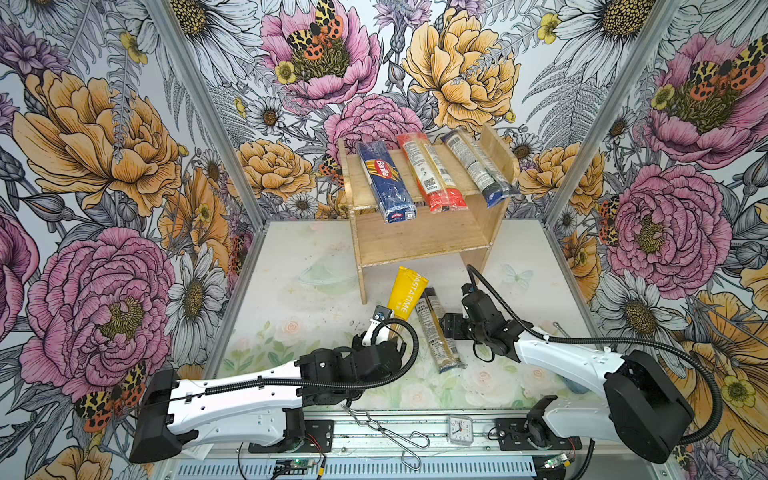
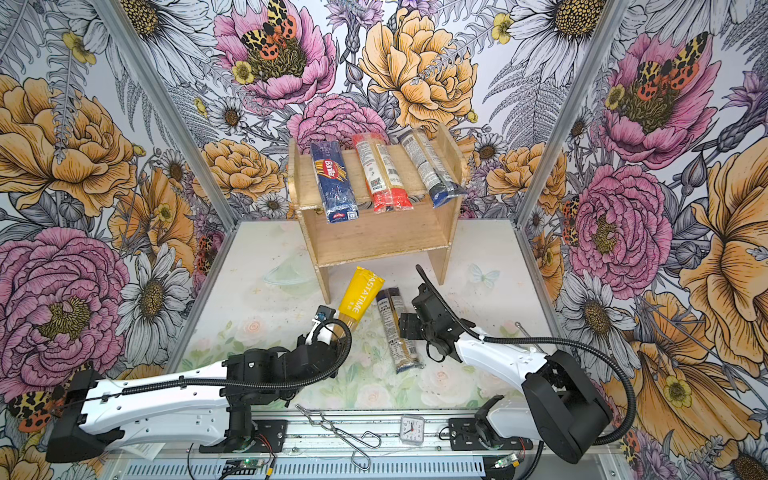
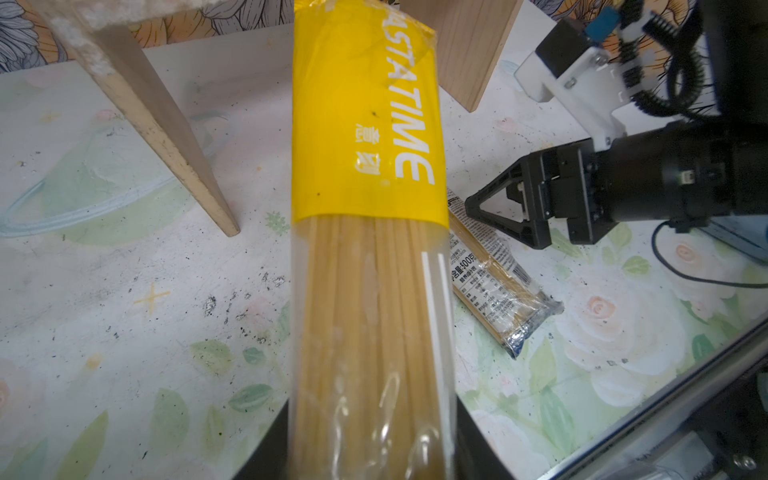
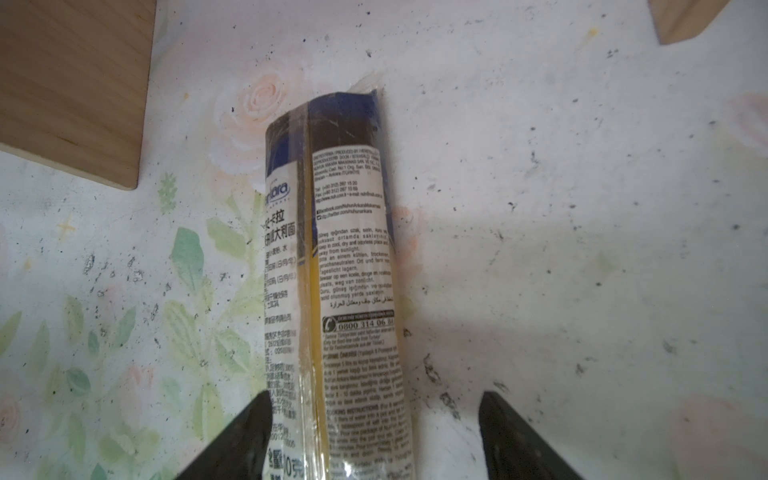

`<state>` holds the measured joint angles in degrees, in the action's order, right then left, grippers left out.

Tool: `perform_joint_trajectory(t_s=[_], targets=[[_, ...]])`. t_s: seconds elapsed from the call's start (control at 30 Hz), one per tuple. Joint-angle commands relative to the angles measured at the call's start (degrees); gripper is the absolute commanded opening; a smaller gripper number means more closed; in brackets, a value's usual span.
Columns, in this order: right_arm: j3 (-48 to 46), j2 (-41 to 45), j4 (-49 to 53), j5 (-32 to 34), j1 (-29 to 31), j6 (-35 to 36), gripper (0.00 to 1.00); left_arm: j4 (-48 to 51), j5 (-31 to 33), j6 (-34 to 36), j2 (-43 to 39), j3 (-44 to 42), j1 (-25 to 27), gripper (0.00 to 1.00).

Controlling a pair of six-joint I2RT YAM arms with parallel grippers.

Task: Place and organize the pasta boxes and bags onto the shelf
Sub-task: 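Lift the yellow pack with the left gripper, tilting its yellow end upward, then carry the upright yellow pack toward the shelf's lower opening with the left gripper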

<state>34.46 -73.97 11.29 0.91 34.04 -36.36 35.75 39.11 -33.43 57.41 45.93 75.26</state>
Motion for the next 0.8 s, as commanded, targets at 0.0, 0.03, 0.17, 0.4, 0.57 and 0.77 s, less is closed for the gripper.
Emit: perform_joint_trajectory(t_s=[0.0, 0.03, 0.17, 0.4, 0.57, 0.77], targets=[[1.58, -1.00, -0.74, 1.38, -0.38, 0.59, 0.79, -7.81, 5.69, 3.69, -2.34, 3.37, 0.42, 0.00], [1.51, -1.14, -0.81, 1.46, -0.38, 0.59, 0.80, -8.77, 5.91, 4.32, -2.46, 3.40, 0.42, 0.00], [1.29, -1.13, -1.00, 1.37, -0.38, 0.60, 0.79, -14.30, 8.10, 7.47, -2.83, 3.53, 0.41, 0.00], [0.79, -0.22, -1.07, 1.55, -0.55, 0.94, 0.80, -19.76, 13.93, 10.86, -0.55, 5.26, 0.03, 0.00], [0.22, 0.67, -0.95, 1.13, -0.81, 1.40, 0.80, -20.34, 18.54, 10.22, 2.63, 7.45, -0.73, 0.00], [-0.67, 2.50, -0.92, 0.59, -1.60, 1.90, 0.79, -19.17, 19.24, 7.81, 7.52, 12.56, -5.01, 0.00]])
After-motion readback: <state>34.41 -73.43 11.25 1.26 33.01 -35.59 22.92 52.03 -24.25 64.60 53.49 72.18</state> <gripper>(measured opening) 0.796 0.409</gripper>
